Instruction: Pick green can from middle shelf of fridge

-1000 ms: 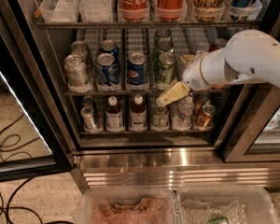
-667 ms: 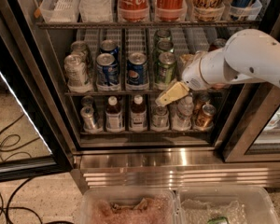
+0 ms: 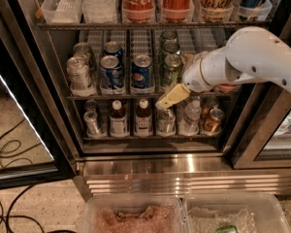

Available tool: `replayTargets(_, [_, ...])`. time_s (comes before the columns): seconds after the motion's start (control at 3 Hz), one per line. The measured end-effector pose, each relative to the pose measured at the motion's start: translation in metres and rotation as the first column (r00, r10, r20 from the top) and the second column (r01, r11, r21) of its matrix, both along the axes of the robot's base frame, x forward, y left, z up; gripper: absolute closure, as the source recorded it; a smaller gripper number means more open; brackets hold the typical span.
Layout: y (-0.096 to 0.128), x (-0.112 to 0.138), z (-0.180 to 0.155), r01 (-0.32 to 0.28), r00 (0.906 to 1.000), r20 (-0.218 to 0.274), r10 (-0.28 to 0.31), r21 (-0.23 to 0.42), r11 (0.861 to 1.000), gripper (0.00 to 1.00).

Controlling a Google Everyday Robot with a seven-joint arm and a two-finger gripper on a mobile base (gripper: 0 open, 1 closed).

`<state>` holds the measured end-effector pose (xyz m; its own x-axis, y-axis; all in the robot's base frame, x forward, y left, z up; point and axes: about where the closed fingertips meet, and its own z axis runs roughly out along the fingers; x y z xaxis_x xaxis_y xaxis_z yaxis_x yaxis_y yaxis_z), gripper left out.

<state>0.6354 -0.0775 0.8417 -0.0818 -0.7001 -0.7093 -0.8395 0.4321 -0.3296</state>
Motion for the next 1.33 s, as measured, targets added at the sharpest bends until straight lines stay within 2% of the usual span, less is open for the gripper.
replayTargets(0.67, [-0.005, 0.013, -0.004, 0.041, 0.9991, 0.011, -0.041, -0.005, 0.999, 0.00])
replayTargets(1.0, [-0.011, 0.024, -0.012, 0.074, 0.9971, 0.017, -0.074, -0.035, 0.997, 0.00])
replayTargets(1.33, [-0.011, 0.024, -0.012, 0.074, 0.9971, 0.017, -0.074, -0.035, 0.997, 0.00])
